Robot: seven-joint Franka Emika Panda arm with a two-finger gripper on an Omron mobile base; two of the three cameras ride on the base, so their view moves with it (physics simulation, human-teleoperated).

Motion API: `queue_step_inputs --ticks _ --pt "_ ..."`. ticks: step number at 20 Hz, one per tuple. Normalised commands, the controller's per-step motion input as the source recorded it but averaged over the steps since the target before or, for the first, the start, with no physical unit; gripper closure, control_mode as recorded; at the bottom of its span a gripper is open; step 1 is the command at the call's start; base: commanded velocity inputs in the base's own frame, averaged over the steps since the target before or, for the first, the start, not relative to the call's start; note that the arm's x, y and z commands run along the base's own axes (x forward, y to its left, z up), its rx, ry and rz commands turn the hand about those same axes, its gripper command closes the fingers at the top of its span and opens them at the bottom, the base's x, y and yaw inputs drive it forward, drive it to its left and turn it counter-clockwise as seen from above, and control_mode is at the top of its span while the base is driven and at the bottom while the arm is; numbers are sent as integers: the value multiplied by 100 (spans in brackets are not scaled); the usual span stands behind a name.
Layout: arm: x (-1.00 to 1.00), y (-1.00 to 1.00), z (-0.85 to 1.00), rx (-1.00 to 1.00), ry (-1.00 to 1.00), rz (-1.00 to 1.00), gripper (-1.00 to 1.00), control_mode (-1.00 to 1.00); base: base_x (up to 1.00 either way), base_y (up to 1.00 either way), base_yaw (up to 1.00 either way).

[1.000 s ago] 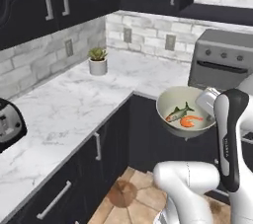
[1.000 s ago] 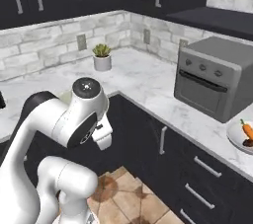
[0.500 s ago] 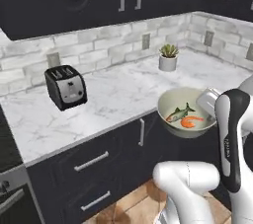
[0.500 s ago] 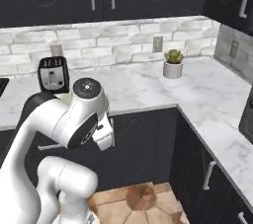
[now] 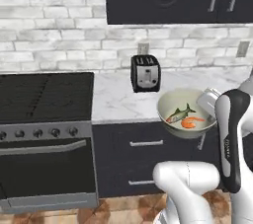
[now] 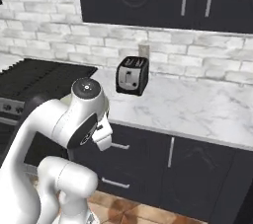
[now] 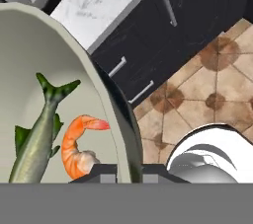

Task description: Place the bowl containing the shrimp and fish in the microwave. Close the microwave door and press the start button to microwave the meal.

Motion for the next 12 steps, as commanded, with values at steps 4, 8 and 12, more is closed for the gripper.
queue_step_inputs --ticks 4,8,12 --pt "0 0 0 0 0 0 100 100 10 -16 84" --pt "0 0 0 0 0 0 100 100 23 -7 87" --pt "0 0 0 0 0 0 100 100 34 -4 87"
